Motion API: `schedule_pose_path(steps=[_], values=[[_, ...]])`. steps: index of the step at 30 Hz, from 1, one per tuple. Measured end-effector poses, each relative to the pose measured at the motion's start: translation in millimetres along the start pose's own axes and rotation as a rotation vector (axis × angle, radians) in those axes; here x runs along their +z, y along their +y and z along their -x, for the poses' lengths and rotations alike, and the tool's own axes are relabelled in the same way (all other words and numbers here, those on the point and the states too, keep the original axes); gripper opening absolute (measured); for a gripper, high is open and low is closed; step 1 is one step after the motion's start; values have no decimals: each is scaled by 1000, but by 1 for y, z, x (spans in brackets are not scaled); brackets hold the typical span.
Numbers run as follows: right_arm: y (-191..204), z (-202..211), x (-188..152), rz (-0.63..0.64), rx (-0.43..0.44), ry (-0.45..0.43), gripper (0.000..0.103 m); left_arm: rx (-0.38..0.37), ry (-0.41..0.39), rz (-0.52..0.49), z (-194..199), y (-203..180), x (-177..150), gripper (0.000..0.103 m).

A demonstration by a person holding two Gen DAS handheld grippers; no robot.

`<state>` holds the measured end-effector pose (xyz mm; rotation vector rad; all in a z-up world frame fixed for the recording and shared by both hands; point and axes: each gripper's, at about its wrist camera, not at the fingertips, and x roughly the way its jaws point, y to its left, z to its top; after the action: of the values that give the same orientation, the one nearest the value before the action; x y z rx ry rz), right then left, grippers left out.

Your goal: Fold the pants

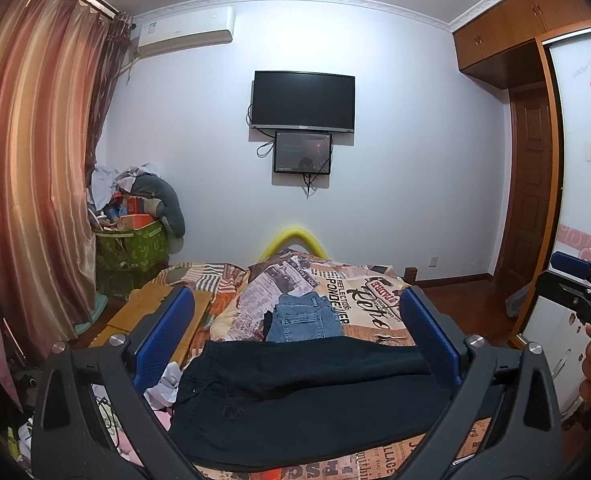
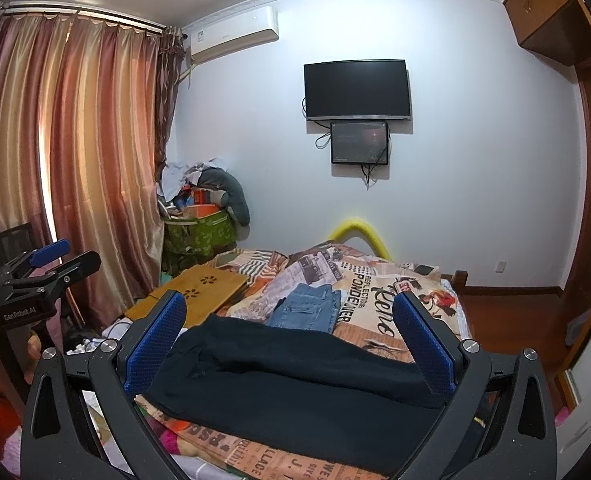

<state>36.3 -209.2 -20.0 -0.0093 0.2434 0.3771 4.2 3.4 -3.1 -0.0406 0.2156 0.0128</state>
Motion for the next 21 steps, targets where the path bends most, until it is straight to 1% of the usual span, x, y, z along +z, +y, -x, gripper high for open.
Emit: schedule_pose_path(steps=[21], values=[[5,0,-4,-6,-5,0,103,-8,-2,8,-3,-3,1,103]])
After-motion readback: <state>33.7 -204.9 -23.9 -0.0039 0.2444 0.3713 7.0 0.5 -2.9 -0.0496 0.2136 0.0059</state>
